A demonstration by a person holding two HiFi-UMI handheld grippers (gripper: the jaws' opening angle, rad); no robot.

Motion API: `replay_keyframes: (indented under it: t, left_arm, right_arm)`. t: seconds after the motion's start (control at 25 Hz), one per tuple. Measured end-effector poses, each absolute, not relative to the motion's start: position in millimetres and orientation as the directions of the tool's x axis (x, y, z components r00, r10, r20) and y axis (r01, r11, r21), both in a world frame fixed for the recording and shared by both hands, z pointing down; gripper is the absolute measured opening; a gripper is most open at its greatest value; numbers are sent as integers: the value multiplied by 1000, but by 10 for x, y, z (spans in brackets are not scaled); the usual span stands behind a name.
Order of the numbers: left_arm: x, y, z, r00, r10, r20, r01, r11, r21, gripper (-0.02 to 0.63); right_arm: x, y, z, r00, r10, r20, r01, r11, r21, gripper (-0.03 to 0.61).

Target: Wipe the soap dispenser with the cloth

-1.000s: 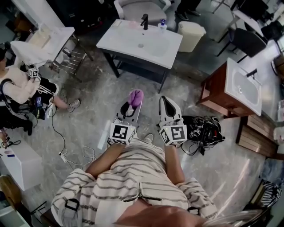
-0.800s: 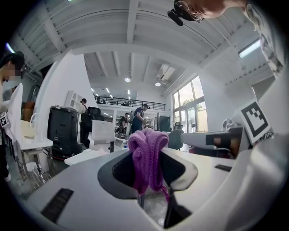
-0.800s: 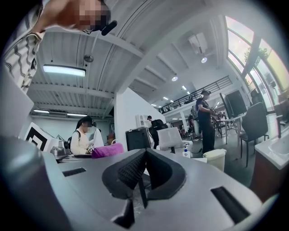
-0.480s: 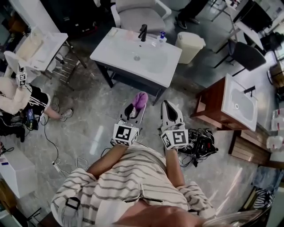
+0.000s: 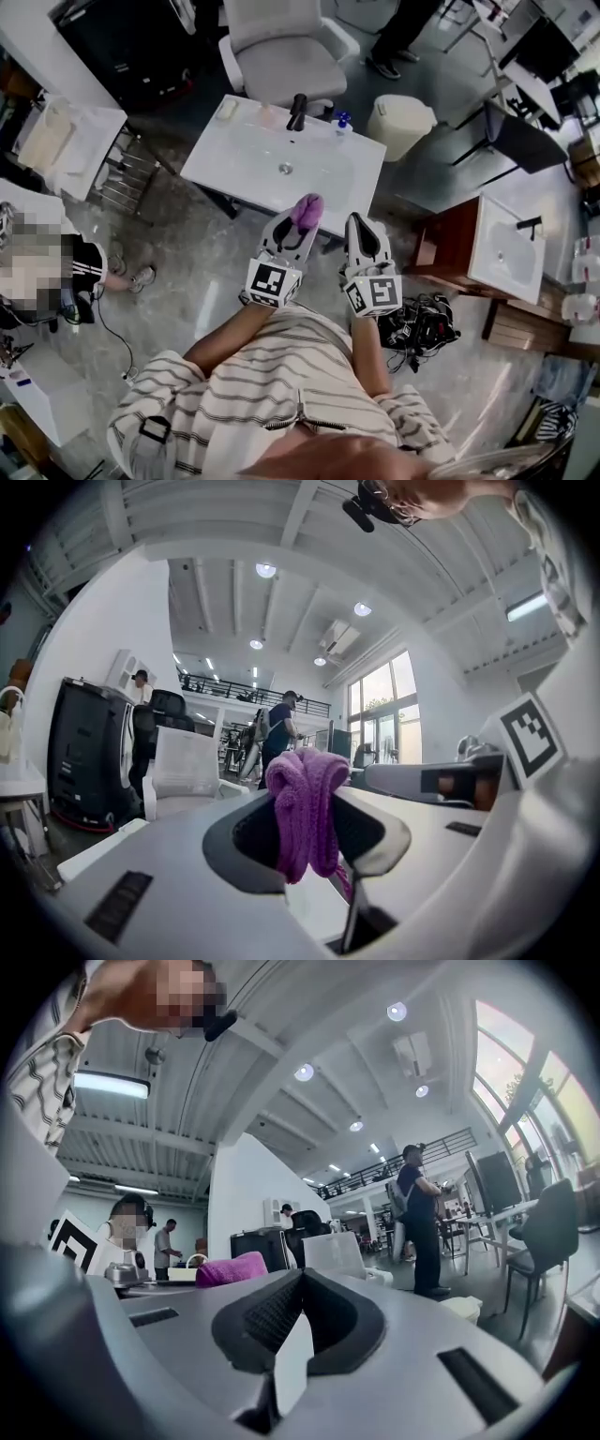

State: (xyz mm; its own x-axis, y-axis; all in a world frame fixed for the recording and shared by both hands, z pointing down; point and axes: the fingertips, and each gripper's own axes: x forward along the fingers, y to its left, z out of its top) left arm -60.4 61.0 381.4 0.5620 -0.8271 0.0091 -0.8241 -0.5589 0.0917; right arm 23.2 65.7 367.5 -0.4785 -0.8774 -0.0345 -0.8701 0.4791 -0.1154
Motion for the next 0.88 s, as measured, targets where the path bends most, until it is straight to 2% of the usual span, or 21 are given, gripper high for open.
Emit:
replay_keyframes:
  t: [0.48,0.88]
  left_arm:
    - [-701,-597,3883,653,-756,50,-756,-646,111,124]
    - [-644,-966,4087,657,-748,95,-752,-642,150,124]
  right_arm:
    - [194,-504,3724,-363,-932,12,-923,358,-144,2]
    - [231,-880,3907,-373,-925,77,-920,358,-159,2]
